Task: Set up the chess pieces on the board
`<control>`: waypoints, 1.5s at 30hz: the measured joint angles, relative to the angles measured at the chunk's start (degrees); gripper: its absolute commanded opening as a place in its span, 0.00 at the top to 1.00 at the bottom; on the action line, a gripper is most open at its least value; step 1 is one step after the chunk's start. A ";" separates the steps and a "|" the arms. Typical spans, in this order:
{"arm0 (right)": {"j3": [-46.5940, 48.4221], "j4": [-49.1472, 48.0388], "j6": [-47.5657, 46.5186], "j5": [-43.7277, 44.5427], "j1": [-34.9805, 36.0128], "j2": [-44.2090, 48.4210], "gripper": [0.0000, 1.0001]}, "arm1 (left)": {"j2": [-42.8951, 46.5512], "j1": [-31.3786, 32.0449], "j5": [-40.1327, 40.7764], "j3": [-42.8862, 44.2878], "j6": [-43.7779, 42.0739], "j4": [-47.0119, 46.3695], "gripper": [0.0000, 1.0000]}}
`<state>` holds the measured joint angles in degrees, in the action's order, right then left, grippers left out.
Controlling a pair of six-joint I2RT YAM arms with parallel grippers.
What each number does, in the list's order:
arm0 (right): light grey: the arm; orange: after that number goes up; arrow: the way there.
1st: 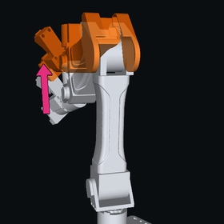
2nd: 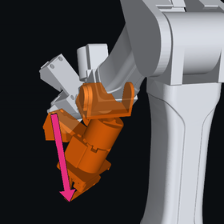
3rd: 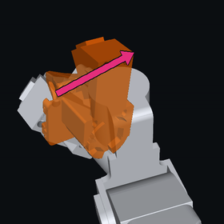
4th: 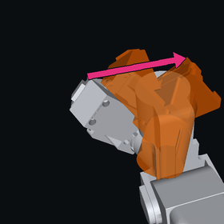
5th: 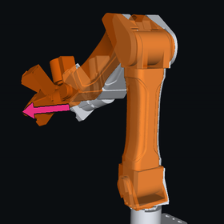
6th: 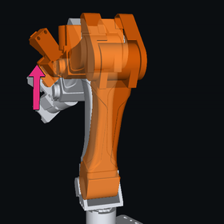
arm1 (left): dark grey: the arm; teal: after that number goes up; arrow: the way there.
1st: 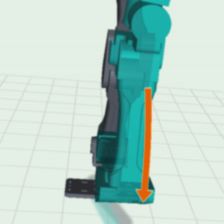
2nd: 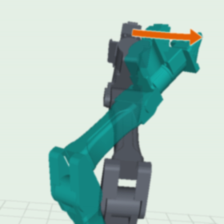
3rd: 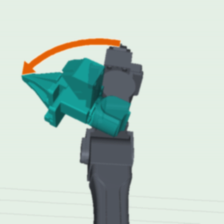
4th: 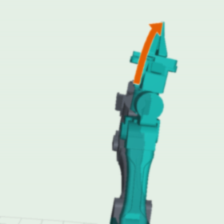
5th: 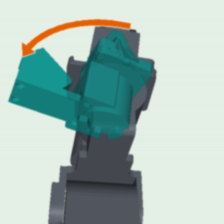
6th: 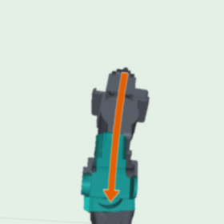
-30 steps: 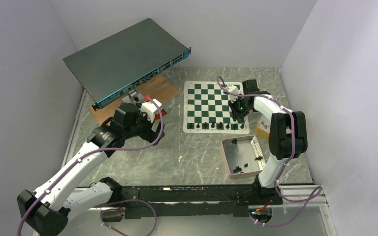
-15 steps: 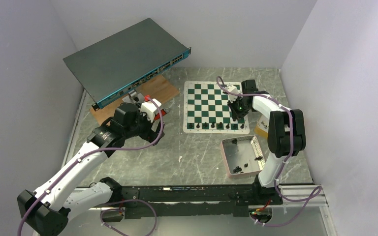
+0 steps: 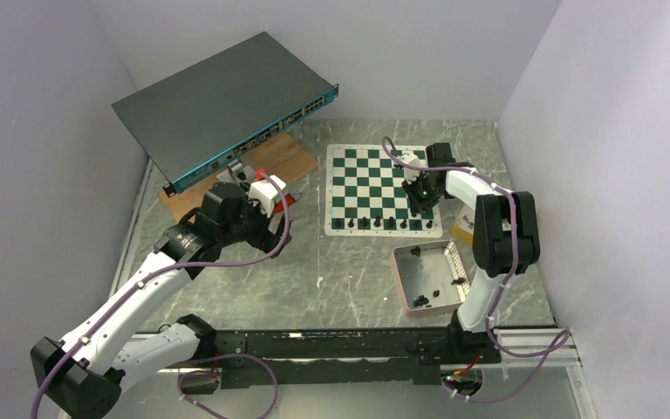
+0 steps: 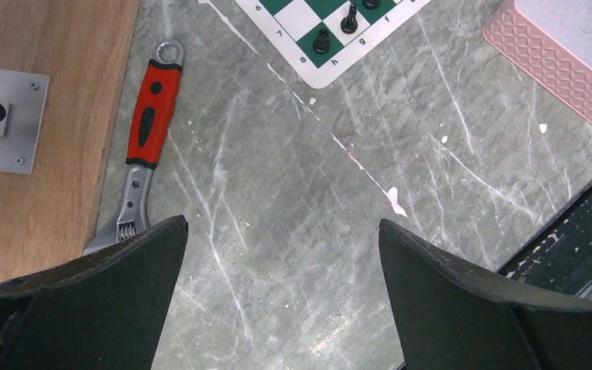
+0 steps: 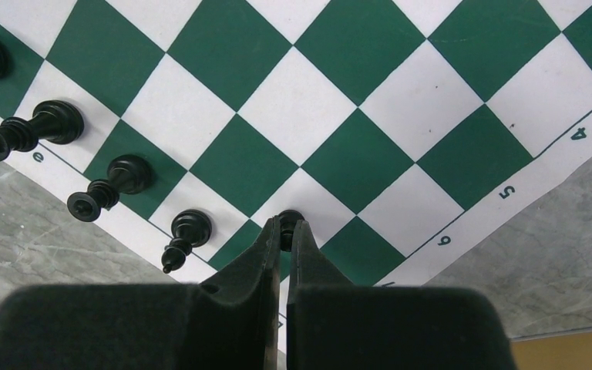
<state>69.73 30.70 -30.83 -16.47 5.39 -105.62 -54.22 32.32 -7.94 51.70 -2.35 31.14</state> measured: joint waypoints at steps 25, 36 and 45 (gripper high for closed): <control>0.00 -1.95 0.50 1.11 0.07 -0.46 0.94 | 0.02 -0.26 0.02 -0.63 0.00 0.02 0.00; 0.00 -1.84 0.50 0.98 0.07 -0.46 0.94 | 0.07 -0.26 0.09 -0.70 0.00 0.00 0.00; 0.00 -0.83 0.48 0.35 0.07 -0.46 0.94 | 0.07 -0.35 0.07 -0.70 0.00 0.00 0.00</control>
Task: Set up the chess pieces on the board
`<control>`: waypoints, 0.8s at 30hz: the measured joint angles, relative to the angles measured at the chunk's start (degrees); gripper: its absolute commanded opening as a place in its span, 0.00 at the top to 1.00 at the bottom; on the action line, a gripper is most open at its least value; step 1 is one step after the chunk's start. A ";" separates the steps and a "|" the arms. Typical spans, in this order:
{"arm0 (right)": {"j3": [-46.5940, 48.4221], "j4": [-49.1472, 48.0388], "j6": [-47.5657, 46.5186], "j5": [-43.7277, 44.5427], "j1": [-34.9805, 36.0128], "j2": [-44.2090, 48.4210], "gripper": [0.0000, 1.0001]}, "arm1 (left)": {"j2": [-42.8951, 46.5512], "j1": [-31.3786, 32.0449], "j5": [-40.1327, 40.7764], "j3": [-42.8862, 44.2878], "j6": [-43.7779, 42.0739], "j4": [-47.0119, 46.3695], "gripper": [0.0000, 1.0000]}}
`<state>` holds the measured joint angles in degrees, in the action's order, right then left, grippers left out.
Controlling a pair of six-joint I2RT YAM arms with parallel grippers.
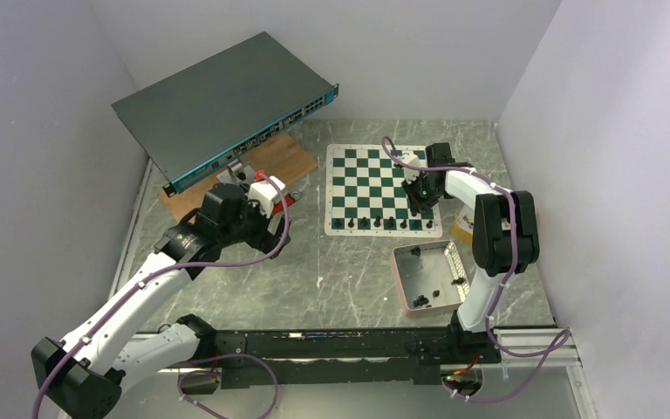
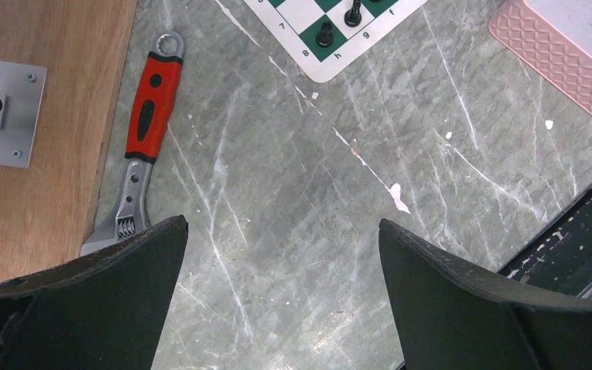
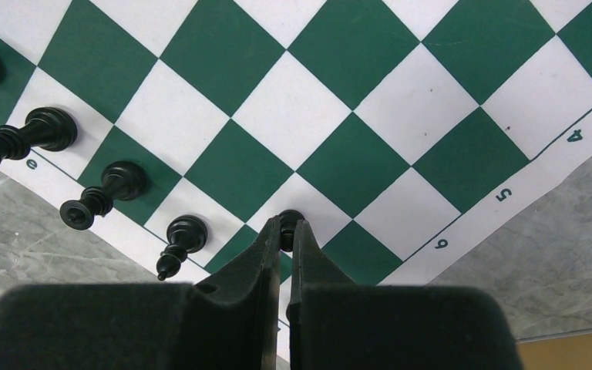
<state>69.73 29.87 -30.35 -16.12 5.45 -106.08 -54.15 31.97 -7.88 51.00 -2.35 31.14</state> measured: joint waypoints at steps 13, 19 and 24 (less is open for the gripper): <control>0.00 -0.07 0.33 -0.02 0.00 -0.09 0.88 | 0.00 -0.26 -0.02 0.00 0.00 0.00 0.00; 0.00 -0.09 0.63 -0.02 0.00 -0.11 0.78 | 0.00 -0.26 -0.02 0.00 0.00 0.00 0.00; 0.00 -0.28 1.07 -0.07 0.00 -0.09 0.67 | 0.00 -0.26 -0.02 0.00 0.00 0.00 0.00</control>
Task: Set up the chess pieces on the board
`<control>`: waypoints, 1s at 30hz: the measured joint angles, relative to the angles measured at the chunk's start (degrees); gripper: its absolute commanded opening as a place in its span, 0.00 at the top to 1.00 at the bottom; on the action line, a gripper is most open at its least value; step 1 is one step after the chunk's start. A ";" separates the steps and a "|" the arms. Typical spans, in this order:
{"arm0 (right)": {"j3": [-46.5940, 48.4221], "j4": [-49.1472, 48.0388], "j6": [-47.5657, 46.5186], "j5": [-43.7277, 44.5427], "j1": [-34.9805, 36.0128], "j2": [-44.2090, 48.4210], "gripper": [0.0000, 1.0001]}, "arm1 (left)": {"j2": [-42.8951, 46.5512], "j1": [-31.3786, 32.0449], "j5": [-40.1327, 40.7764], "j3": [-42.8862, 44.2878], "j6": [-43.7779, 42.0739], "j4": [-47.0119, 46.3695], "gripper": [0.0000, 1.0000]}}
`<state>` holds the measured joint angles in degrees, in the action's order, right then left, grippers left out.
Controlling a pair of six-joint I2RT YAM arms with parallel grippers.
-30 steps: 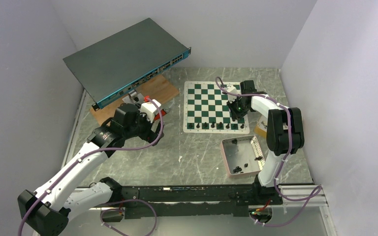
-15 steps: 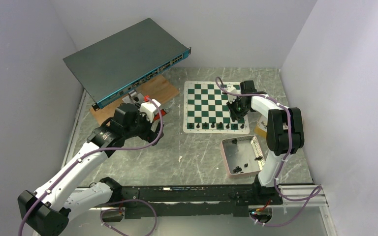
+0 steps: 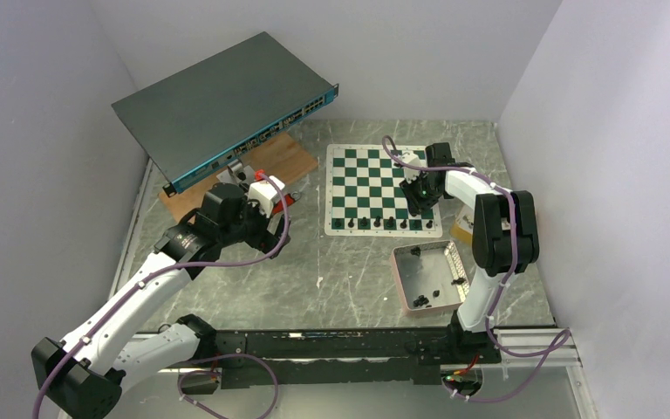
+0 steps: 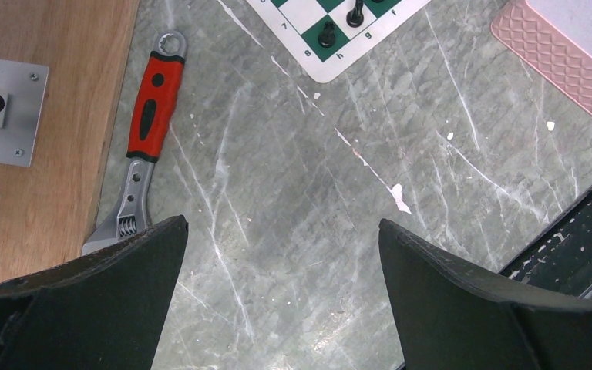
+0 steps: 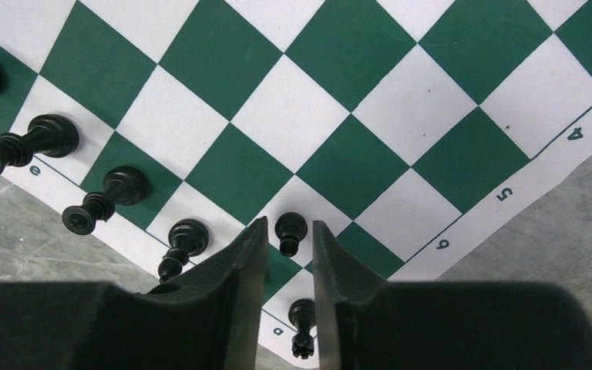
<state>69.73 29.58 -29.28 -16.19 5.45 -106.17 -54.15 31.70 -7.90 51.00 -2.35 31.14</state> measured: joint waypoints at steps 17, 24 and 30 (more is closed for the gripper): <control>-6.58 3.13 -9.03 -10.32 -2.40 27.78 0.61 | 2.43 -0.09 0.68 -0.98 0.00 -0.37 0.00; -9.49 19.37 -30.08 -21.09 -2.58 37.62 0.62 | 2.80 -0.24 0.63 -1.07 0.00 -0.70 0.00; -12.07 36.09 -49.42 -21.68 -4.07 37.48 0.60 | 2.80 -0.24 0.61 -1.07 0.00 -0.90 0.00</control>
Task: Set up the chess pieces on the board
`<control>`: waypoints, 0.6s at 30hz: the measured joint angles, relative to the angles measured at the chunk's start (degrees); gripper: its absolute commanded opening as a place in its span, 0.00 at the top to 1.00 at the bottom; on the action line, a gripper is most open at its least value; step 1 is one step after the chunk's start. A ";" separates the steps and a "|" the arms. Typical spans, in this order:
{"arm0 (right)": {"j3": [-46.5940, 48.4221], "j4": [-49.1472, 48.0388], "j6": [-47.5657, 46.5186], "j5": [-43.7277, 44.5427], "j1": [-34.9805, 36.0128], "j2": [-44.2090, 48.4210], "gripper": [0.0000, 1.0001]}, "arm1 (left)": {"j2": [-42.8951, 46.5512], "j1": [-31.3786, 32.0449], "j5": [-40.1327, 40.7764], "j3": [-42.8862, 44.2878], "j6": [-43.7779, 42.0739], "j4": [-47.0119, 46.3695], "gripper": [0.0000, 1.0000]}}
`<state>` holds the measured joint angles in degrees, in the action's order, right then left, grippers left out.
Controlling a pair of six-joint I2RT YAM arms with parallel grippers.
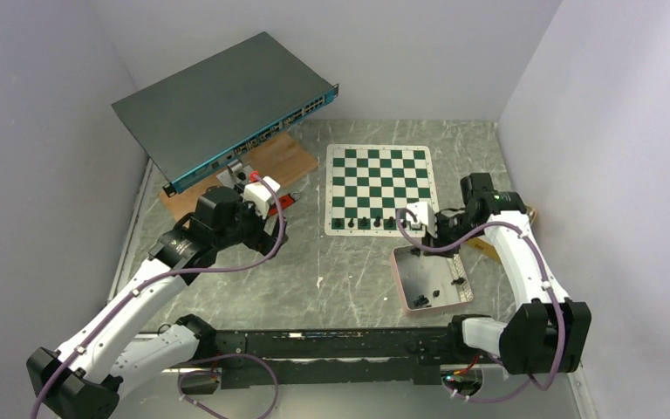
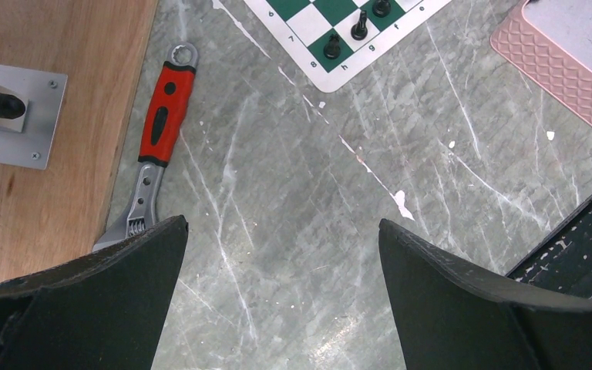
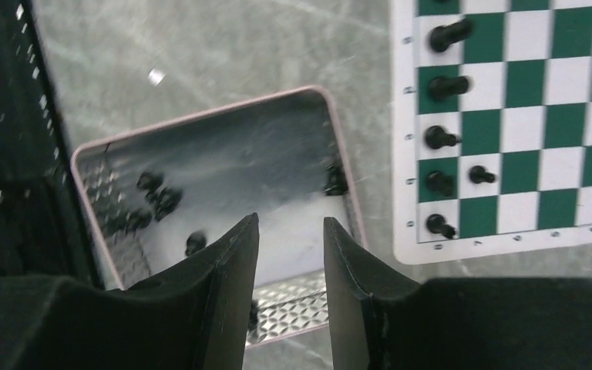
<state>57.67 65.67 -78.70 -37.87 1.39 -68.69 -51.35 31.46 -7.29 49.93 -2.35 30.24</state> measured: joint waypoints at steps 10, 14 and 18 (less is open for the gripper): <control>-11.08 6.82 -18.73 9.75 -2.10 -0.33 0.58 | 0.00 -0.02 -0.02 0.00 0.00 0.00 0.00; -14.08 6.16 -22.10 13.35 -2.71 -1.11 0.58 | 0.00 -0.02 -0.04 0.00 0.00 0.00 0.00; -15.67 4.74 -24.17 15.72 -2.75 -2.14 0.59 | 0.00 -0.04 -0.04 0.00 0.00 0.00 0.00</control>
<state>42.00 70.41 -102.87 -22.15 -1.37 -70.83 -51.35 31.42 -7.33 49.93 -2.35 30.24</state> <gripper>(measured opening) 0.419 0.996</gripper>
